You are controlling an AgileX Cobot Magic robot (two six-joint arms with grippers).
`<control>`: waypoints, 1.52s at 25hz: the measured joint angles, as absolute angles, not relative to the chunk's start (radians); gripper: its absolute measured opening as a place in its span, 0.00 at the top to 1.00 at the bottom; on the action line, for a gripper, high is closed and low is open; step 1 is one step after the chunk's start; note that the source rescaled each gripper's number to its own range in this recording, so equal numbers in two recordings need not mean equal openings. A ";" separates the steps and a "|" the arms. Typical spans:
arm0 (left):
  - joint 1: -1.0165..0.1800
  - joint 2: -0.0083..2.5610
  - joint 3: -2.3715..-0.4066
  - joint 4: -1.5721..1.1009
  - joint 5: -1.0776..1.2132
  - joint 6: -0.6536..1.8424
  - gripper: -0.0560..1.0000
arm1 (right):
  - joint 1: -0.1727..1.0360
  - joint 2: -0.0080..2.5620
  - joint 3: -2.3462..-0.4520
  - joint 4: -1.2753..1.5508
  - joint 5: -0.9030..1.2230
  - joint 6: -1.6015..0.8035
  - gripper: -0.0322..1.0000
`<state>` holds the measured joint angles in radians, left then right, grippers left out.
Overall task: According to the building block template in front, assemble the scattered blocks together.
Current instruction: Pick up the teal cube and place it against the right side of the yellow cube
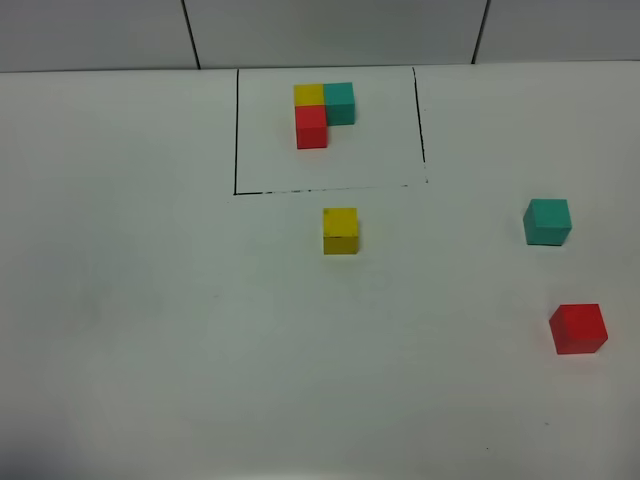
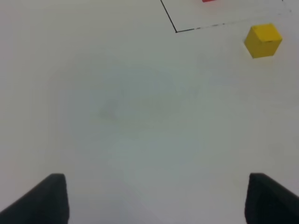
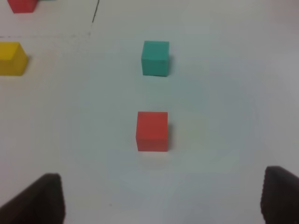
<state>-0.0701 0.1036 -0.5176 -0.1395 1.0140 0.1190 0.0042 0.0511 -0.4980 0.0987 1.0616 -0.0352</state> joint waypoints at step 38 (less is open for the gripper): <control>0.028 -0.004 -0.505 -0.106 1.039 0.068 0.28 | 0.004 0.051 -0.498 0.099 1.062 -0.035 0.26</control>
